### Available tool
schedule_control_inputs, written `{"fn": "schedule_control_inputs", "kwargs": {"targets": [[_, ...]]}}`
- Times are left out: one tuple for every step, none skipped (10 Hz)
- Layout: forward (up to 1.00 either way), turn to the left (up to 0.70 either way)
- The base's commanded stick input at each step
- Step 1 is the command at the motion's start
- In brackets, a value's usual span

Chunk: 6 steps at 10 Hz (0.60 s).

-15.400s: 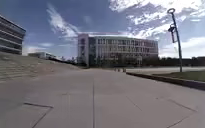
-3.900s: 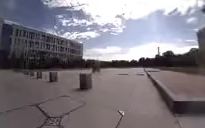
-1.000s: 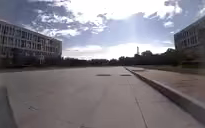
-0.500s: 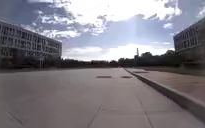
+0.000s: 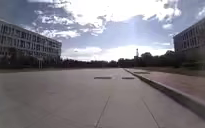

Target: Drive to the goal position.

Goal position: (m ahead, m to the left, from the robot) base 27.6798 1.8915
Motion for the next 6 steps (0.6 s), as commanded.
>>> {"fn": "schedule_control_inputs", "kwargs": {"targets": [[0.70, 0.00], [0.70, 0.00], [0.70, 0.00], [0.70, 0.00], [0.70, 0.00], [0.70, 0.00]]}}
